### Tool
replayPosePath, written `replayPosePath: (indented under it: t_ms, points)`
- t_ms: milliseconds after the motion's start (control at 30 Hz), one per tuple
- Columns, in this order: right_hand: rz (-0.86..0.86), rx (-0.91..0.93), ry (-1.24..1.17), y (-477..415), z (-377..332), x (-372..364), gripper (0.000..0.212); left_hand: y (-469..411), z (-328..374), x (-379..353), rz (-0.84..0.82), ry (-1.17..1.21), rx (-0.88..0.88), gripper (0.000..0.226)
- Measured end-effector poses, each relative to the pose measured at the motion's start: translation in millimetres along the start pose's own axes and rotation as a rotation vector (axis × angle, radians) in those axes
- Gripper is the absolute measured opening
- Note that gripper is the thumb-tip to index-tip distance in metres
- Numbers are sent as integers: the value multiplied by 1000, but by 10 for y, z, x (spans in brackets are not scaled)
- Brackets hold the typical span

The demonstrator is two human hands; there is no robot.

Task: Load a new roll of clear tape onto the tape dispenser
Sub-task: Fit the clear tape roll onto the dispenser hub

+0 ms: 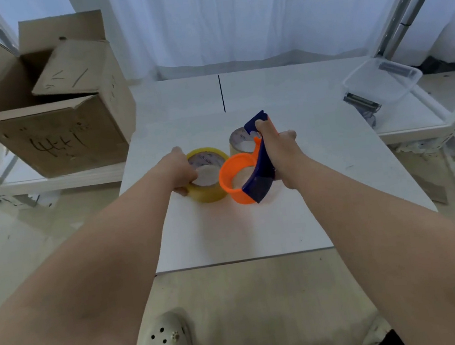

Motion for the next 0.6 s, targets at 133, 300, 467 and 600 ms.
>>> replayPosePath:
  t_ms: [133,300,467,600]
  points:
    - [-82,39,-17,155,-154,-4,49,160,54,224,150,-86,-124,34]
    - [-186,194,131,367,-620,52,60,464,382,655,324,8,-299,54]
    - [-48,336,81,470,-791,206,46,728,442,755,350,138,-334,43]
    - [-9,371,135,488,-707,337,39,793,329,690,255,427,-324,27]
Point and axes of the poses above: each hand's wrist, its own y-axis away from the middle knuckle, its own x-axis out of the back of the hand, z = x × y, the point moved 7 cm from there along -y, towards the middle knuckle, and after that the axes turned 4 degrees about x, right-handed, at the moved point
